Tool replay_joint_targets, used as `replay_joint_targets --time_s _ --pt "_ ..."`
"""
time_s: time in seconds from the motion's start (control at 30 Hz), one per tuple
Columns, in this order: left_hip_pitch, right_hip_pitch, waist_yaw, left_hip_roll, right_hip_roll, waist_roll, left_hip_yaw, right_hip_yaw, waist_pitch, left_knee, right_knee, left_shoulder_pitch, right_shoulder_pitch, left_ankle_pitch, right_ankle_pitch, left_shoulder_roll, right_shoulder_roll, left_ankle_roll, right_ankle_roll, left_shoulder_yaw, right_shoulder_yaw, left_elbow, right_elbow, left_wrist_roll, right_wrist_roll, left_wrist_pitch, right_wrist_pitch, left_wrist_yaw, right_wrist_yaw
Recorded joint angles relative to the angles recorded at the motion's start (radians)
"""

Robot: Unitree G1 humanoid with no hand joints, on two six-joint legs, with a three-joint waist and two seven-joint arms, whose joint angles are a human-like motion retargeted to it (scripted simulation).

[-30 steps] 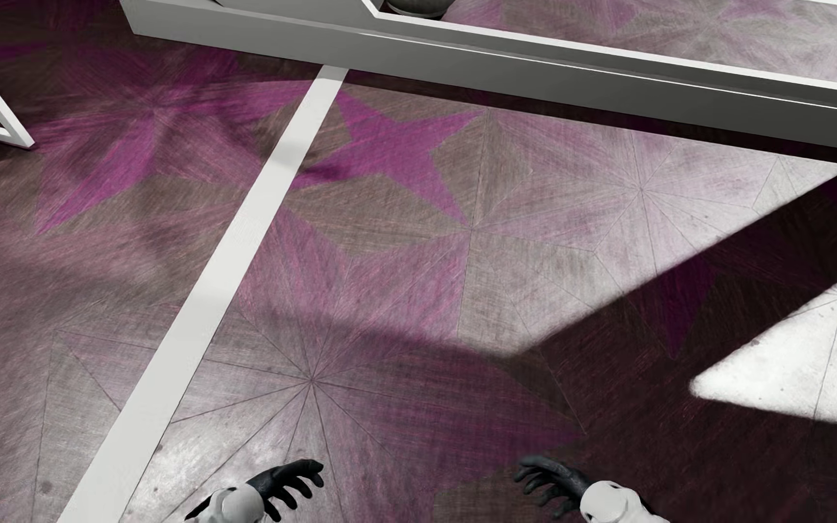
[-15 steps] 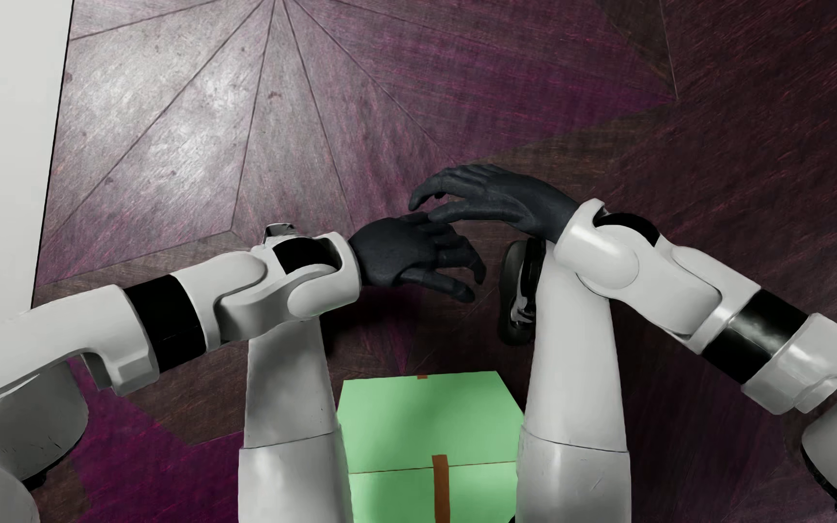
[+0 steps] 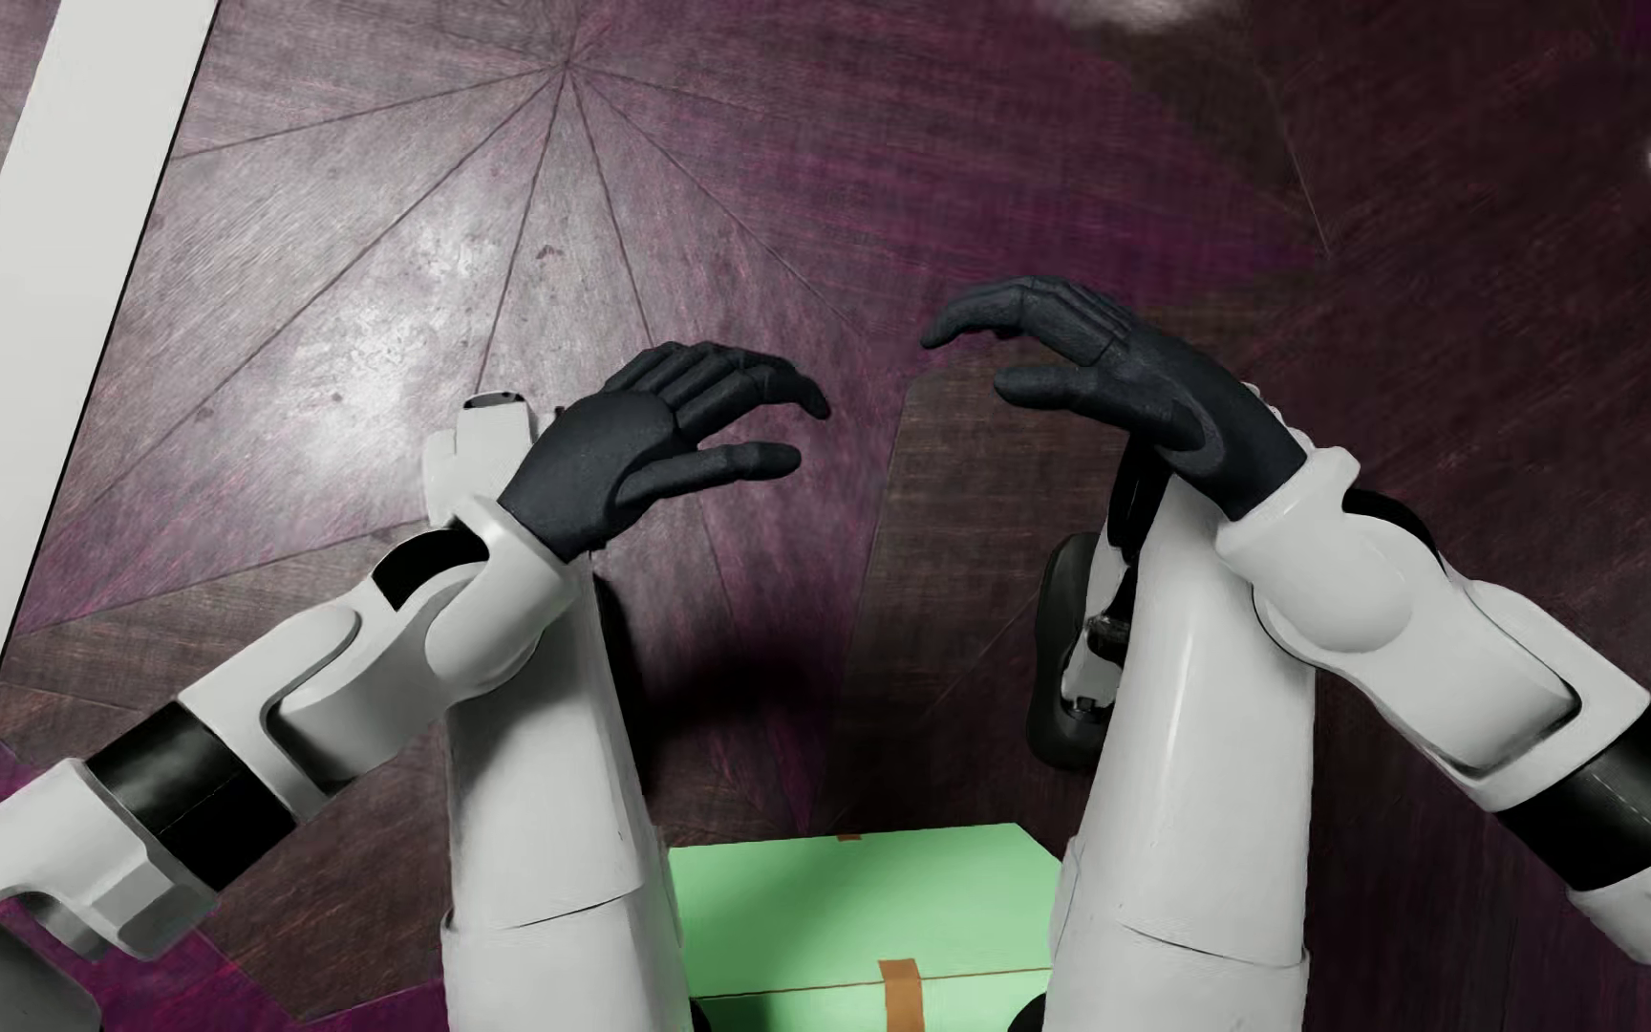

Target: Take a seat on the light green box

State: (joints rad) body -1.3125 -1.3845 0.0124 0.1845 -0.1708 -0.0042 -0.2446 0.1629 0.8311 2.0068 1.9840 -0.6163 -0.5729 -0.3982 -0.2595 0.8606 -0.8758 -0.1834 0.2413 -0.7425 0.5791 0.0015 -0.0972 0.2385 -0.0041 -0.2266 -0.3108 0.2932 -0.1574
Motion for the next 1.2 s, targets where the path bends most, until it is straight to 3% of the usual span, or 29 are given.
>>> replay_joint_targets --time_s 0.13,0.23,0.3,0.47,0.57,0.6,0.67,0.73,0.8,0.83,0.9,1.03,1.13,1.2 --pt "0.119 0.119 -0.006 0.015 -0.006 0.000 0.014 -0.008 -0.071 -0.001 0.000 0.130 0.156 0.014 0.012 -0.176 0.229 0.004 -0.013 0.130 -0.152 0.182 0.183 0.029 -0.087 0.009 0.025 -0.095 0.067" --pt "0.188 0.181 -0.013 0.014 0.000 -0.007 0.022 -0.012 -0.125 -0.016 -0.011 0.192 0.231 0.026 0.020 -0.284 0.413 0.012 -0.027 0.200 -0.249 0.306 0.322 0.035 -0.117 0.014 0.041 -0.123 0.049" --pt "0.225 0.209 -0.017 0.010 0.014 -0.014 0.026 -0.014 -0.154 -0.025 -0.016 0.214 0.243 0.034 0.028 -0.326 0.482 0.018 -0.042 0.220 -0.261 0.370 0.392 0.025 -0.127 0.021 0.053 -0.132 0.034" --pt "0.306 0.268 -0.021 0.003 0.044 -0.029 0.037 -0.021 -0.218 -0.039 -0.018 0.275 0.257 0.043 0.038 -0.368 0.498 0.032 -0.081 0.269 -0.236 0.514 0.549 -0.050 -0.074 0.069 0.074 -0.067 -0.025" --pt "0.329 0.287 -0.018 -0.007 0.050 -0.031 0.042 -0.024 -0.247 -0.043 -0.020 0.347 0.318 0.053 0.045 -0.402 0.516 0.045 -0.093 0.354 -0.297 0.658 0.712 -0.171 0.008 0.145 0.127 -0.073 -0.061" --pt "0.333 0.292 -0.016 -0.009 0.052 -0.032 0.043 -0.026 -0.255 -0.045 -0.023 0.369 0.336 0.057 0.049 -0.408 0.518 0.049 -0.094 0.380 -0.315 0.731 0.794 -0.202 0.033 0.170 0.154 -0.105 -0.032" --pt "0.346 0.304 -0.017 -0.012 0.054 -0.035 0.046 -0.032 -0.263 -0.048 -0.027 0.417 0.362 0.061 0.054 -0.403 0.513 0.054 -0.104 0.399 -0.321 0.881 0.975 -0.224 0.013 0.220 0.216 -0.216 0.079" --pt "0.356 0.316 -0.020 -0.007 0.060 -0.039 0.049 -0.038 -0.267 -0.049 -0.030 0.459 0.386 0.062 0.056 -0.397 0.524 0.055 -0.109 0.401 -0.310 1.024 1.145 -0.170 -0.073 0.232 0.237 -0.356 0.192" --pt "0.363 0.324 -0.022 0.000 0.064 -0.041 0.052 -0.043 -0.277 -0.050 -0.033 0.512 0.432 0.060 0.056 -0.410 0.553 0.056 -0.110 0.404 -0.306 1.113 1.268 -0.039 -0.173 0.199 0.227 -0.454 0.256" --pt "0.365 0.328 -0.022 0.002 0.063 -0.040 0.053 -0.044 -0.278 -0.050 -0.035 0.535 0.460 0.060 0.056 -0.424 0.568 0.056 -0.109 0.410 -0.312 1.143 1.304 -0.006 -0.203 0.201 0.233 -0.479 0.279" --pt "0.367 0.336 -0.023 0.006 0.065 -0.040 0.054 -0.046 -0.284 -0.048 -0.037 0.589 0.527 0.059 0.056 -0.449 0.594 0.057 -0.106 0.444 -0.339 1.165 1.327 -0.012 -0.217 0.207 0.234 -0.476 0.294" --pt "0.366 0.346 -0.025 0.010 0.073 -0.041 0.050 -0.046 -0.291 -0.045 -0.041 0.674 0.611 0.060 0.060 -0.473 0.620 0.058 -0.104 0.507 -0.365 1.072 1.262 -0.073 -0.222 0.199 0.220 -0.457 0.332" --pt "0.371 0.358 -0.025 0.010 0.081 -0.041 0.047 -0.046 -0.291 -0.044 -0.045 0.674 0.606 0.062 0.063 -0.459 0.626 0.060 -0.104 0.486 -0.345 0.996 1.214 -0.052 -0.230 0.173 0.209 -0.486 0.350" --pt "0.373 0.363 -0.024 0.006 0.084 -0.045 0.047 -0.047 -0.291 -0.046 -0.047 0.641 0.579 0.064 0.065 -0.453 0.630 0.062 -0.108 0.457 -0.326 0.992 1.212 -0.023 -0.225 0.163 0.205 -0.468 0.327"
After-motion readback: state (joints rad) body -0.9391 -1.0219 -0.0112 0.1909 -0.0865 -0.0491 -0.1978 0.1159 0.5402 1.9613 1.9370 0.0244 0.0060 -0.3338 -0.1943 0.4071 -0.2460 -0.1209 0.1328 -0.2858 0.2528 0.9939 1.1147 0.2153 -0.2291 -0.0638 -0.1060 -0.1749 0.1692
